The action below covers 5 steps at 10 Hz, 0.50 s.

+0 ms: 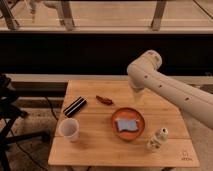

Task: Move the arm in a circular motion

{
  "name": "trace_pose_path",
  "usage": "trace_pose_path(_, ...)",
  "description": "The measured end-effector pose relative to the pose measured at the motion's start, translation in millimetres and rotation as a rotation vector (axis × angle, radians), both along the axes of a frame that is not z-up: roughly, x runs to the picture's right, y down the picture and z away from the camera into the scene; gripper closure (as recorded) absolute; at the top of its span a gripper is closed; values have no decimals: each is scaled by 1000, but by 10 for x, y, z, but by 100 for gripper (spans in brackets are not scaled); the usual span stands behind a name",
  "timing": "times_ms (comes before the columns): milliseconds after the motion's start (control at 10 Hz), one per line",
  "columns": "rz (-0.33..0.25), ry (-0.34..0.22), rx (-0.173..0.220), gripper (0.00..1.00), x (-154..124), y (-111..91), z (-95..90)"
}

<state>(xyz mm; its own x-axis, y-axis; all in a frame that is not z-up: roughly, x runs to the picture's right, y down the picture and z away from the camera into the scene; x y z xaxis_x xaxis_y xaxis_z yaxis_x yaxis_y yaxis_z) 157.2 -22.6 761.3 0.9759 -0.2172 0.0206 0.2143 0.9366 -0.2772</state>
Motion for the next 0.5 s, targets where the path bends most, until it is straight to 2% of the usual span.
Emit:
trace_pose_path(300, 21, 87, 31, 20, 183, -235, 339)
trace_pose_path(500, 70, 156, 17, 20, 500, -275, 509)
